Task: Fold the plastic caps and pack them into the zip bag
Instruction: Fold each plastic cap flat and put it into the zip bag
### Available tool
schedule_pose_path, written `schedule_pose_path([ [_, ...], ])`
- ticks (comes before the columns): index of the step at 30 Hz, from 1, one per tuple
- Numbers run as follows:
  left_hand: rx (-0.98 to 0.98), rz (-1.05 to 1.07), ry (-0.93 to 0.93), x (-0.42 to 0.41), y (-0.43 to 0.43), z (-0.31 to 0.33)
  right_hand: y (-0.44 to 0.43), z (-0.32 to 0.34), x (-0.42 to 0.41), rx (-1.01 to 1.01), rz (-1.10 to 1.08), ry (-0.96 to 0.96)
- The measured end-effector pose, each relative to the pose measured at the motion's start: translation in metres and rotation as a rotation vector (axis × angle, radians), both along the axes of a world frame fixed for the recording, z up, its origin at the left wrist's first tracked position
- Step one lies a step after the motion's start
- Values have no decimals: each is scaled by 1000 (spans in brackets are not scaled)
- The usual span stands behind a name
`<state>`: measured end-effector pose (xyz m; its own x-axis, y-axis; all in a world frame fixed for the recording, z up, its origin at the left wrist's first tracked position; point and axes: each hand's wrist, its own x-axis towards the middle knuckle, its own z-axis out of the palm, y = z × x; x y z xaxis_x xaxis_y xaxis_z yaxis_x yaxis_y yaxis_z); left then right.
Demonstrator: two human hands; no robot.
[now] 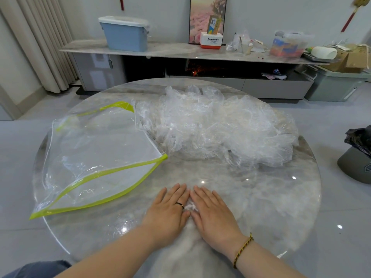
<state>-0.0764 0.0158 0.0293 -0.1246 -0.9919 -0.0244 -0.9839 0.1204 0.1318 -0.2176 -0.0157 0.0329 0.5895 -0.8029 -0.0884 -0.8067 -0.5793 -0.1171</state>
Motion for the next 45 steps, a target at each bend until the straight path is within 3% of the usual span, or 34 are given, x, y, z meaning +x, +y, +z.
schedule_pose_path([
  [5,192,-2,27,-1,1,2,-1,-4,-4,56,-4,48],
  [7,37,-25,52,-1,-2,-3,0,4,-4,25,-12,55],
  [10,85,11,177,6,-7,6,-9,13,-8,-17,23,43],
  [13,3,116,322,19,-13,15,-13,37,-13,-163,-69,-126],
  [17,65,163,278,29,-15,21,-20,50,-27,42,-27,126],
  [23,137,204,222,24,-11,21,-27,38,-31,2,-79,98],
  [26,175,256,229,22,-8,20,-36,31,-29,-289,-30,-32],
  [28,214,320,271,21,-5,21,-35,27,-26,-418,41,-263],
  [31,226,405,357,19,-3,24,-15,27,-16,-333,299,-388],
  [34,255,462,423,20,-2,25,13,25,-13,-144,524,-202],
  [36,259,465,422,21,1,29,26,18,-16,-62,529,-159],
  [40,46,325,259,20,11,37,29,11,-16,-42,428,-198],
  [43,-120,1,322,21,20,40,23,12,-12,-73,399,-206],
  [45,-62,-195,270,22,23,37,18,17,-13,-39,317,-200],
])
